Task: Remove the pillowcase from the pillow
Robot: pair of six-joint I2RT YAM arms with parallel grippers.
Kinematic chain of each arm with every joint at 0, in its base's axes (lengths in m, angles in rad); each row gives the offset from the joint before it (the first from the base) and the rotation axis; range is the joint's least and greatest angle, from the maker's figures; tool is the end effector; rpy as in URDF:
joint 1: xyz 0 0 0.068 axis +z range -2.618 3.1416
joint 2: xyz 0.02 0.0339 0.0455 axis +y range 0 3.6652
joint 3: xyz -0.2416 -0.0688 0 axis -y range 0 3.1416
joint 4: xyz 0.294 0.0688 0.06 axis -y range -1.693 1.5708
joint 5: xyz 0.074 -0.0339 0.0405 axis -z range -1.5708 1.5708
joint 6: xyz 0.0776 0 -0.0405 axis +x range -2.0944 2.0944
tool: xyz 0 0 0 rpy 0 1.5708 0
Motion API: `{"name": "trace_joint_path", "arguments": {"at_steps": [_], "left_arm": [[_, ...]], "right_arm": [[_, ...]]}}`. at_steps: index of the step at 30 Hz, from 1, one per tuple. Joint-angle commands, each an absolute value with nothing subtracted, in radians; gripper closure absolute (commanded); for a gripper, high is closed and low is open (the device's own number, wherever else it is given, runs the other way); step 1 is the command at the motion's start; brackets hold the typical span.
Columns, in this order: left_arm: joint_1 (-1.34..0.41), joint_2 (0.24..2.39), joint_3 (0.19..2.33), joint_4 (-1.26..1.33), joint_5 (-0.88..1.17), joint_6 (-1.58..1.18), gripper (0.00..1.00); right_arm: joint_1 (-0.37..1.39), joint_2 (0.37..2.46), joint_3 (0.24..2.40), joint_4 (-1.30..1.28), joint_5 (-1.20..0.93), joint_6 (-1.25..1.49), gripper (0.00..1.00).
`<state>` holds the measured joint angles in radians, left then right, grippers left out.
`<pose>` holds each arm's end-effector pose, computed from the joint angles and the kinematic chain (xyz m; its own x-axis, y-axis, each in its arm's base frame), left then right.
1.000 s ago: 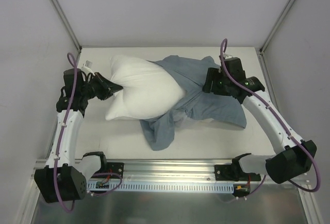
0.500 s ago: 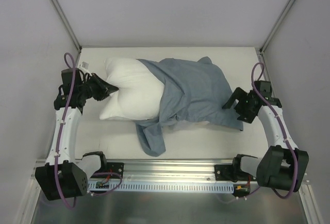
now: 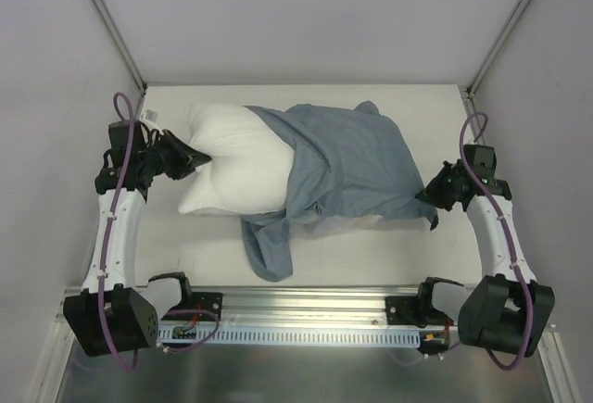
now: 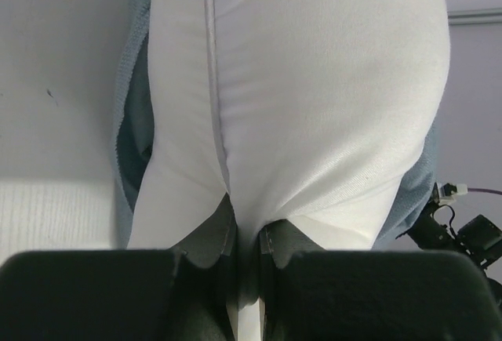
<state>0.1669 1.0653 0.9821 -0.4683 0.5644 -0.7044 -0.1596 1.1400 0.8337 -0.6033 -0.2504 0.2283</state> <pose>0.3223 0.0122 0.2871 -0.5938 -0.6549 -0.4675 -0.0992 0.6362 -0.7651 0.3082 -0.0301 0.1838 -0.7582 0.3441 -0.5539 0.1800 0.9268 0.3295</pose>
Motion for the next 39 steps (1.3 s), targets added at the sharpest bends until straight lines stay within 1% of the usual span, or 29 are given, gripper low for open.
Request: {"name": "trace_joint_path", "arguments": {"at_steps": [1,3,10,13,14,16,19,20,22,26,28,32,34,35,36,37,38,39], "left_arm": [[0.242,1.075,1.084,-0.413,0.569,-0.725,1.00],[0.302,1.101,1.112,-0.413,0.615,-0.744,1.00],[0.451,1.141,1.203,-0.413,0.667,-0.795,1.00],[0.512,1.124,1.198,-0.413,0.696,-0.813,1.00],[0.562,1.115,1.195,-0.413,0.707,-0.819,1.00],[0.600,1.109,1.187,-0.413,0.735,-0.834,1.00],[0.603,1.104,1.175,-0.410,0.761,-0.842,1.00],[0.600,1.098,1.169,-0.408,0.764,-0.839,1.00],[0.592,1.080,1.135,-0.408,0.764,-0.828,1.00],[0.537,1.000,1.022,-0.410,0.753,-0.808,1.00],[0.525,0.962,0.939,-0.414,0.756,-0.790,1.00],[0.531,0.925,0.890,-0.526,0.649,-0.706,1.00],[0.532,0.916,0.876,-0.555,0.594,-0.675,1.00],[0.532,0.914,0.868,-0.557,0.586,-0.661,1.00],[0.532,0.917,0.852,-0.555,0.581,-0.655,1.00],[0.528,0.931,0.845,-0.555,0.584,-0.647,1.00],[0.523,0.939,0.836,-0.555,0.591,-0.640,1.00],[0.514,0.945,0.825,-0.554,0.607,-0.620,1.00]], "right_arm": [[-0.195,1.069,0.928,-0.656,-0.003,0.241,0.99],[-0.230,1.052,0.945,-0.669,0.092,0.241,0.99],[-0.362,1.045,0.939,-0.669,0.100,0.273,0.99],[-0.420,1.006,0.925,-0.669,0.146,0.311,0.99],[-0.443,0.968,0.913,-0.670,0.152,0.324,0.99],[-0.505,0.940,0.904,-0.670,0.144,0.356,0.99],[-0.517,0.922,0.884,-0.643,0.094,0.376,0.99],[-0.517,0.925,0.873,-0.629,0.039,0.373,0.99],[-0.494,0.927,0.850,-0.614,0.032,0.351,0.99],[-0.388,0.890,0.831,-0.615,0.144,0.318,0.99],[-0.387,0.881,0.822,-0.623,0.156,0.314,0.99],[-0.402,0.862,0.816,-0.658,0.288,0.343,0.99],[-0.423,0.798,0.793,-0.623,0.249,0.356,0.99],[-0.420,0.789,0.790,-0.580,0.127,0.324,0.99],[-0.408,0.795,0.801,-0.543,0.060,0.313,0.98],[-0.385,0.842,0.825,-0.545,0.022,0.304,0.90],[-0.302,0.866,0.903,-0.555,0.014,0.275,0.69],[-0.235,0.889,0.948,-0.595,0.047,0.261,0.58]]}}
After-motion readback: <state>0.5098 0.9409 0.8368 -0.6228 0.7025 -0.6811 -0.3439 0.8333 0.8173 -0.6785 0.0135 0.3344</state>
